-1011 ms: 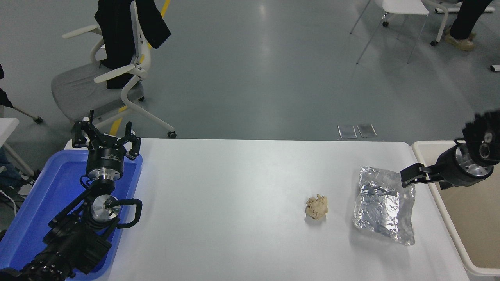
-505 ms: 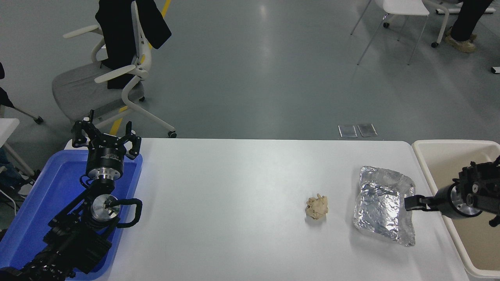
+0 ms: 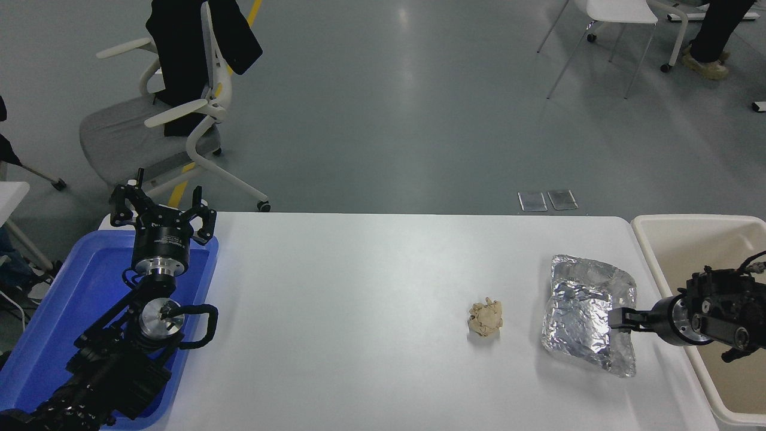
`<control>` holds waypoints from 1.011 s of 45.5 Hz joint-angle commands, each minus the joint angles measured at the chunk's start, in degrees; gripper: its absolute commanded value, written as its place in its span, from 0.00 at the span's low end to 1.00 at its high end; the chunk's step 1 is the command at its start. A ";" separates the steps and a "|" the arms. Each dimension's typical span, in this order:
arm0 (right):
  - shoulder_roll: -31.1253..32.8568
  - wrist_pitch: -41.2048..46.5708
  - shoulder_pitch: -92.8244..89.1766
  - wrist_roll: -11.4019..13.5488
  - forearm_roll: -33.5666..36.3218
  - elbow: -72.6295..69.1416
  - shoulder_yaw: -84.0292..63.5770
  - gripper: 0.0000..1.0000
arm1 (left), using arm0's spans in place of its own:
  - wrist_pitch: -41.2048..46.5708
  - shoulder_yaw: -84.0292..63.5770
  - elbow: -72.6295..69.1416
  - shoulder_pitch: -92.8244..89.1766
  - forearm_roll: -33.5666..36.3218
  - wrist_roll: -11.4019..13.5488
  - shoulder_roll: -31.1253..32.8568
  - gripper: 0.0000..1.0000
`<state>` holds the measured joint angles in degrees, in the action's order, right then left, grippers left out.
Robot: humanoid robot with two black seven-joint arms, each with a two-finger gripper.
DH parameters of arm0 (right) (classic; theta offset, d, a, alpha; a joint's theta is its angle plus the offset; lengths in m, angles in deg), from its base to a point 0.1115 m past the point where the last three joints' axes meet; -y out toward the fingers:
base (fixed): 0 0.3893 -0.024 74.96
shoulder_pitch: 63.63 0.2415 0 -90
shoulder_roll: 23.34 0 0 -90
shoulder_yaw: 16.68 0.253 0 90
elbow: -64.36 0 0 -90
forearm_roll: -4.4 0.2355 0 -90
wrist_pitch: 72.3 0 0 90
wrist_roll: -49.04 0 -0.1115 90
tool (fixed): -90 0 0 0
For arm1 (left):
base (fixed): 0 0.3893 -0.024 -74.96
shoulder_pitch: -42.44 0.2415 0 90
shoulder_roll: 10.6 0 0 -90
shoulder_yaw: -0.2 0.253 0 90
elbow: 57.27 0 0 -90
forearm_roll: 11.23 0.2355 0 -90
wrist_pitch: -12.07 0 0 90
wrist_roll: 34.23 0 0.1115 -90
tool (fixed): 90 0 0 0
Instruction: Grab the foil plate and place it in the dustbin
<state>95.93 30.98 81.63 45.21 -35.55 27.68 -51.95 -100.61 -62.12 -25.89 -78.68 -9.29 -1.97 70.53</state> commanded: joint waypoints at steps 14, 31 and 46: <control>-0.09 -0.10 1.25 -0.12 -0.31 -1.29 1.17 0.00 | 0.00 0.00 0.00 0.00 0.00 0.00 0.00 0.99; 12.56 1.48 21.80 -0.03 -0.75 -20.09 -9.72 0.00 | 0.00 0.00 0.00 0.00 0.00 0.00 0.00 0.99; 17.40 12.20 58.45 -0.03 -0.66 -33.45 -30.90 0.00 | 0.00 0.00 0.00 0.09 0.00 -0.09 0.00 0.99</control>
<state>109.93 36.35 115.29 45.21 -36.22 3.60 -68.64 -100.61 -62.12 -25.89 -78.68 -9.29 -1.98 70.53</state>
